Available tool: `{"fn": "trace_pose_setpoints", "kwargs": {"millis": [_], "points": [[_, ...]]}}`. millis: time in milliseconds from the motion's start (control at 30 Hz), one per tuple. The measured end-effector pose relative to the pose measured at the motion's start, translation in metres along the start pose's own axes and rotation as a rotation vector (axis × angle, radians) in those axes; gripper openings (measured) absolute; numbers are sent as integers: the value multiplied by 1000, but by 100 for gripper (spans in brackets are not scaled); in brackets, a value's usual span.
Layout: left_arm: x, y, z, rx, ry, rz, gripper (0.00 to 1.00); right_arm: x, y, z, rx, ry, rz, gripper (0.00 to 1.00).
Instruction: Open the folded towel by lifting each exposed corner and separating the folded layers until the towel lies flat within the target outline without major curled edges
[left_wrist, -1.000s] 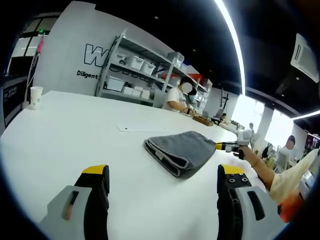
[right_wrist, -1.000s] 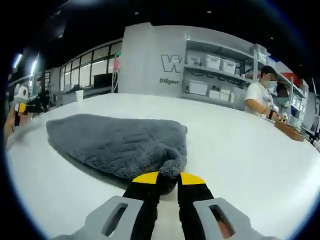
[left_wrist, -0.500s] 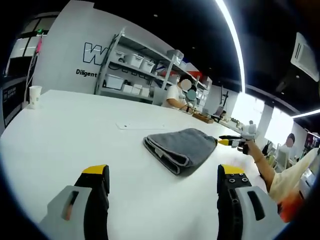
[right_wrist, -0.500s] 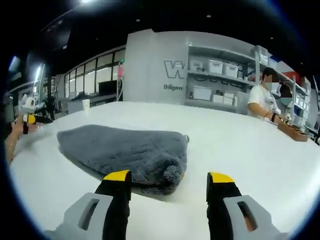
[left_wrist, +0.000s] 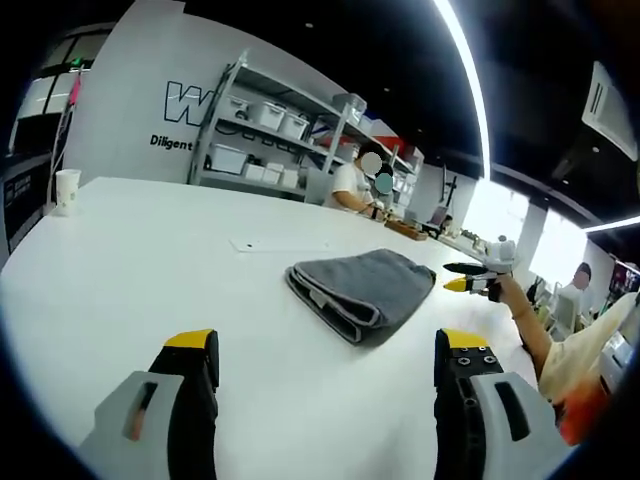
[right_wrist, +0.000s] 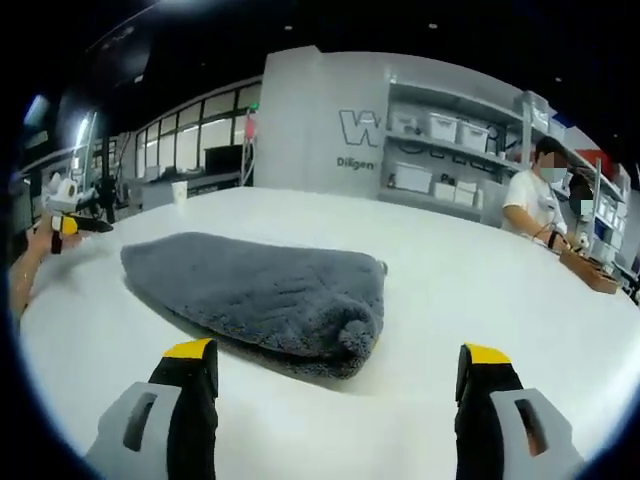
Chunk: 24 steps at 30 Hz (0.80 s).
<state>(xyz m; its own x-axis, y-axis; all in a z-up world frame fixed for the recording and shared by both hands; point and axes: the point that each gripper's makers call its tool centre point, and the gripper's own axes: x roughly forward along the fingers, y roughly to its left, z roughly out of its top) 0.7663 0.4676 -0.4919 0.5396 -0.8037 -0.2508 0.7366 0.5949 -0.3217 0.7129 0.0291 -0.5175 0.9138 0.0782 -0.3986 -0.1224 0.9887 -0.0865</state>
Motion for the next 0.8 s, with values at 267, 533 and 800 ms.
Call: {"fn": "trace_pose_setpoints", "kwargs": {"millis": [267, 533, 800], "points": [[5, 2, -6, 1, 24, 7, 88, -3, 8, 2, -13, 0, 31, 99], [10, 2, -8, 33, 41, 16, 88, -4, 15, 1, -34, 14, 46, 99], [17, -6, -7, 11, 19, 13, 86, -10, 31, 8, -63, -6, 84, 99]]}}
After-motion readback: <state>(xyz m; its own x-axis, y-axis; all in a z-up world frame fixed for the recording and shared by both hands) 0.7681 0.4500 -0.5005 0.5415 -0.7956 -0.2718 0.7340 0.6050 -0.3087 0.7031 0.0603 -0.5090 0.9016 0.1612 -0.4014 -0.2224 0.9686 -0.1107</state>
